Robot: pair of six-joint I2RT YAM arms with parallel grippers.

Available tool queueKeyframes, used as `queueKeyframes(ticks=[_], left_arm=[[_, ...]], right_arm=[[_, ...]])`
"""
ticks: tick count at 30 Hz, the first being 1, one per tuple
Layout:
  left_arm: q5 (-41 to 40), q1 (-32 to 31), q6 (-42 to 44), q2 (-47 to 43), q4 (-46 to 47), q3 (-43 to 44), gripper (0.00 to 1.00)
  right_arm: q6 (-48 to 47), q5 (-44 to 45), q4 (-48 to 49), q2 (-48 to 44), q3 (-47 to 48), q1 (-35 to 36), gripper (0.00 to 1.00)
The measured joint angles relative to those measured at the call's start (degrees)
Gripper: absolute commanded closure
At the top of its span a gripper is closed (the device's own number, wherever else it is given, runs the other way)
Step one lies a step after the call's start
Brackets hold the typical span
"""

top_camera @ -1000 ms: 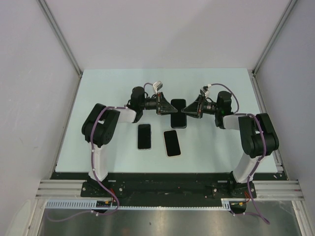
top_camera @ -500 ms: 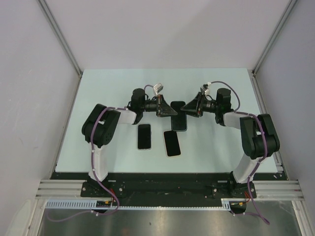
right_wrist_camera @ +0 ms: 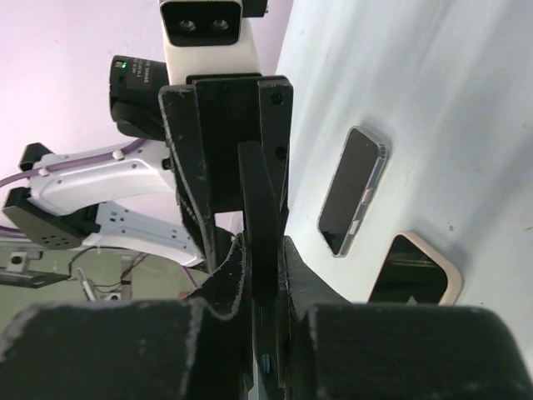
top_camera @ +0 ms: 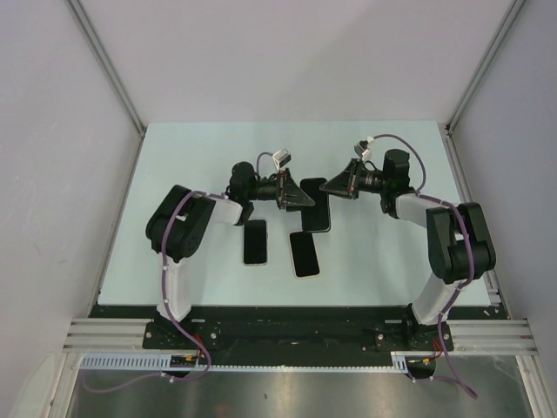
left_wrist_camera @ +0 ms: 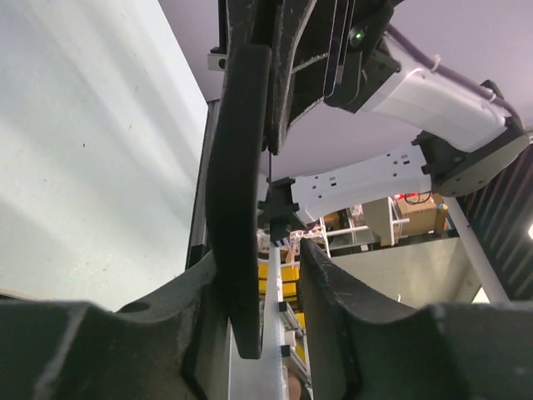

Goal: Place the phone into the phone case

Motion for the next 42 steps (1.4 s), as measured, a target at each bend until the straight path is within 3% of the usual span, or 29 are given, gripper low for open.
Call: queueKeyframes(ticks=[2, 4, 5, 7, 10, 13, 18, 26, 32, 38, 41, 42], left_arm=[[0.5, -0.4, 0.6, 0.0, -0.5, 0.0, 0.61], [0.9, -0.8, 2.1, 0.0, -2.1, 0.0, 0.93], [0.8, -1.0, 3.2, 0.0, -3.4, 0.0, 0.96], [0.7, -1.0, 5.6, -0.3, -6.7, 0.2, 1.00], [-0.2, -0.9, 10.8, -2.4, -13.2, 0.4, 1.00], [-0.5, -0.7, 12.9, -3.7, -17.1, 0.4, 1.00], [-1.0, 0.7, 10.7, -4.0, -15.8, -0.4, 1.00], [-1.8, 1.6, 1.4, -4.1, -5.1, -0.9, 1.00], [-1.9, 1.6, -1.6, -4.1, -1.0, -1.2, 1.00], [-2.8, 2.0, 0.2, -4.2, -3.5, -1.7, 1.00], [-3.7, 2.1, 3.5, -4.8, -8.3, -1.7, 1.00], [-4.0, 2.1, 5.0, -5.5, -11.3, -1.6, 1.00]], right_arm=[[-2.2, 1.1, -2.7, -0.5, 0.5, 0.3, 1.00], [-4.5, 2.1, -6.1, -1.0, 1.2, 0.5, 0.98], [-5.5, 2.3, -7.7, -1.5, 1.6, 0.5, 0.92], [-7.3, 2.9, -9.9, -2.2, 2.1, 0.6, 0.72], [-7.9, 2.7, -11.8, -2.3, 2.6, 0.6, 0.52], [-9.7, 1.5, -14.8, -2.8, 3.2, 0.6, 0.41], [-18.7, 0.3, -26.0, -6.1, 3.5, 0.7, 0.30], [-23.1, -0.5, -30.3, -9.0, 0.8, 3.1, 0.30], [-19.6, -1.5, -26.9, -9.0, -2.1, 3.4, 0.42], [-14.5, -2.0, -19.9, -9.0, -4.2, 3.8, 0.62], [-10.8, -2.0, -16.1, -9.0, -5.5, 4.0, 0.78], [-9.4, -1.6, -14.9, -9.0, -6.1, 4.1, 0.88]])
